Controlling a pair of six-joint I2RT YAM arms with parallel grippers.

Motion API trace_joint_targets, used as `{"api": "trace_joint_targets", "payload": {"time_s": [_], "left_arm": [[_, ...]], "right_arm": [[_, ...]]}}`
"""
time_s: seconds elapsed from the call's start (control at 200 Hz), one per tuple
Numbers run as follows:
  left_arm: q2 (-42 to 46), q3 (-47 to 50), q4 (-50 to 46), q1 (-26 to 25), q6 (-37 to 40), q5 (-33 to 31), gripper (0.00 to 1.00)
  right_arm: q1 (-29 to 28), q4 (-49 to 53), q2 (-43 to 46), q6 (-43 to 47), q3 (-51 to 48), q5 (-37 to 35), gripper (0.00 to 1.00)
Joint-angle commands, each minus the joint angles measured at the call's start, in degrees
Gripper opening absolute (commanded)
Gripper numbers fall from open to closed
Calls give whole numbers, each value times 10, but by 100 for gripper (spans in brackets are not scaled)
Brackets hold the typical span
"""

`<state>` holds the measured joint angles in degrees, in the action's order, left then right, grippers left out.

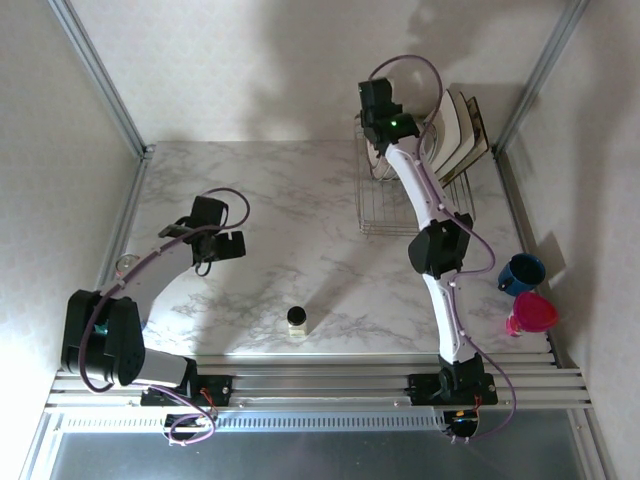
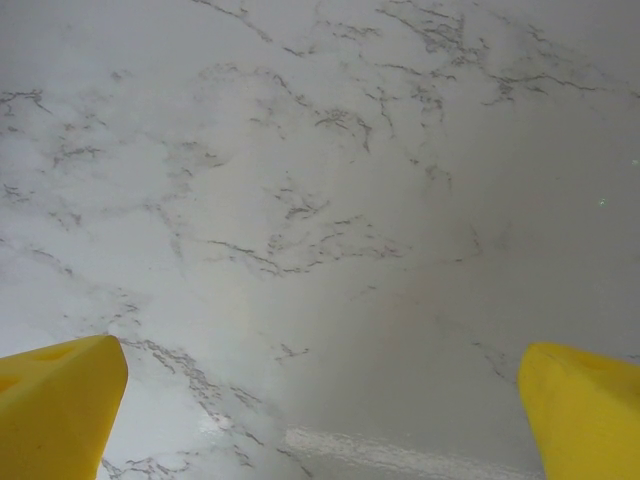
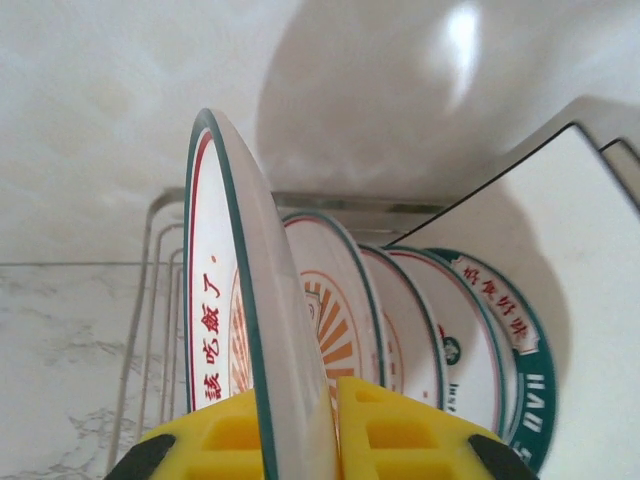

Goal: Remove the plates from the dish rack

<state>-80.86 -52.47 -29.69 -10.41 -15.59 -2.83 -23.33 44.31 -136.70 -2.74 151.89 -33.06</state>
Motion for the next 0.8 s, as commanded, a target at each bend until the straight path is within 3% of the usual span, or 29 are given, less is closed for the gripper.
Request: {"api": "trace_joint_targets", "payload": {"time_s": [0.0, 0.225, 0.531, 0.616, 0.796], "left_arm": [[-8, -22, -20, -3, 12, -15, 100], [-21, -42, -28, -3, 20, -10, 99], [-32, -58, -24, -3, 25, -8, 100], [-31, -60, -16, -3, 22, -3, 100], [-34, -73, 1, -3, 19, 11, 99]], "right_arm": [[-15, 3, 63, 8, 14, 2, 0], [-32, 45, 116, -7, -10, 31, 0], [-42, 25, 231, -71, -190, 122, 0], [-36, -38, 296, -103, -308, 215, 0], [8, -218, 393, -189, -549, 494, 0]]}}
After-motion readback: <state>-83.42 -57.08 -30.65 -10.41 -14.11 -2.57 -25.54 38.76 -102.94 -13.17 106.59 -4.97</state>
